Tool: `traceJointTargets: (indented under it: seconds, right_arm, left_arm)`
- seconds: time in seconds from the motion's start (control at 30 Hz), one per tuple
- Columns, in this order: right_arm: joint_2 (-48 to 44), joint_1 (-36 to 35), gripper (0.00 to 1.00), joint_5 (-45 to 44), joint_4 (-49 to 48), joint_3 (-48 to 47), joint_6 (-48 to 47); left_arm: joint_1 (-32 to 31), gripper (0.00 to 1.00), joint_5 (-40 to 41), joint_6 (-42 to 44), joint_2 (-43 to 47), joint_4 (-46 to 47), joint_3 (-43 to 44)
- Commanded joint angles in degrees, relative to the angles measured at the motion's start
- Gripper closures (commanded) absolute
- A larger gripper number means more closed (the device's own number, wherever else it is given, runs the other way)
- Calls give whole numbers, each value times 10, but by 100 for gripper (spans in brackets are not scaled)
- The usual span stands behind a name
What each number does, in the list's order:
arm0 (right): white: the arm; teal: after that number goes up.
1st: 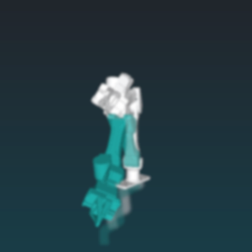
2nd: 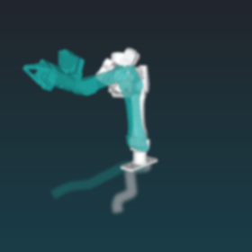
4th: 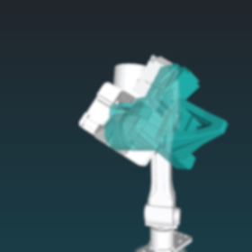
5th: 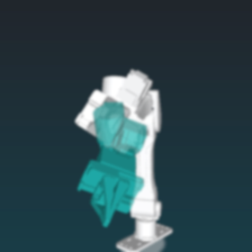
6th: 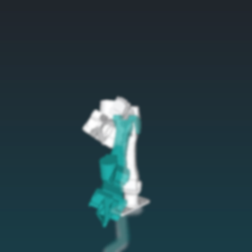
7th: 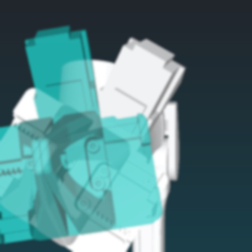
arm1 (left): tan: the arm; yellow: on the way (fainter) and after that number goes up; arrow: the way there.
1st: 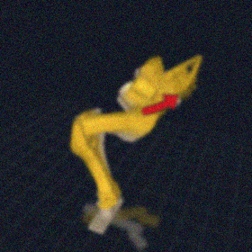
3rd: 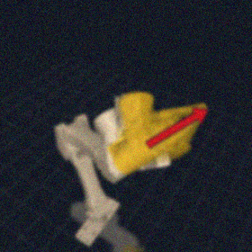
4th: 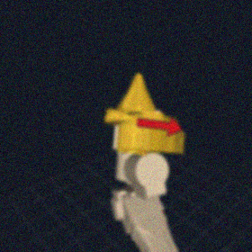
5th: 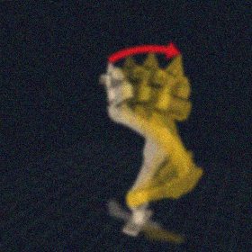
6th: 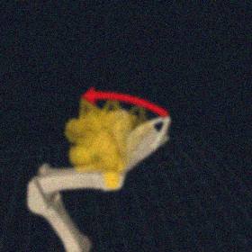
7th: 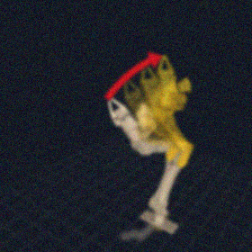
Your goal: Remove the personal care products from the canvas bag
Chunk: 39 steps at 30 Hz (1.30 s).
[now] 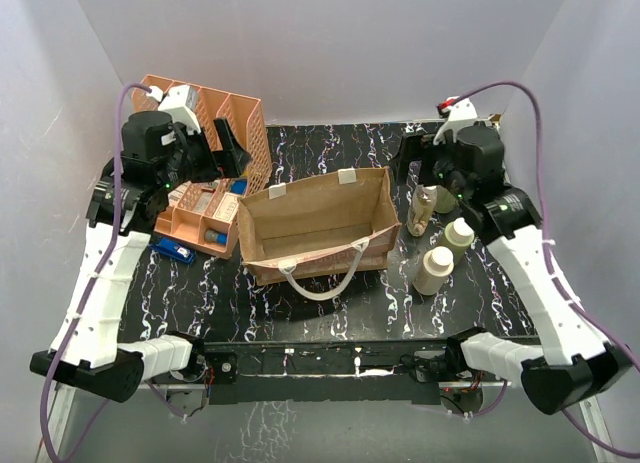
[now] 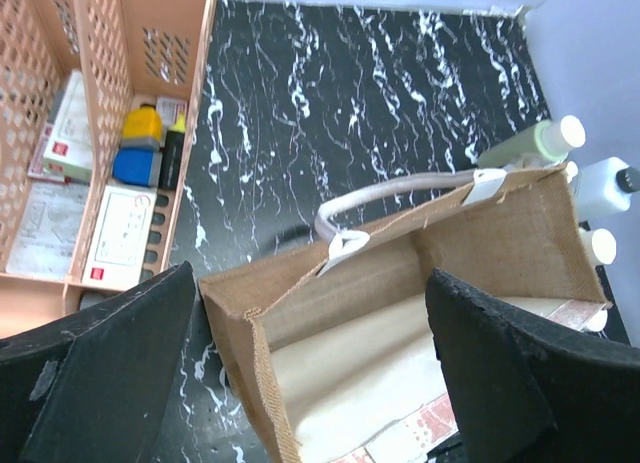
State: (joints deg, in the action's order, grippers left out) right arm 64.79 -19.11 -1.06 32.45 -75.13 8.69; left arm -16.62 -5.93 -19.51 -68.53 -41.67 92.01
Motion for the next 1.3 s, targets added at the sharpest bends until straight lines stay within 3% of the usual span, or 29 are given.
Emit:
traceJointTargets:
  seconds: [0.0,0.53,0.93,1.27]
  right_arm:
    - [-55,1,1,50,28,-70,3]
    - [-181,1,1,18,71,-152,-6]
    - [-213,2,1,-24,114,-181,-3]
    - [-209,2,1,-48,115,-190,5]
  left_arm:
    - [0,3,24,22,20,3,54]
    - [-14,3,71,52,113,-5,68]
    - [-73,3,153,112,143,-35,89]
    - [-78,3,156,114,146,-34,79]
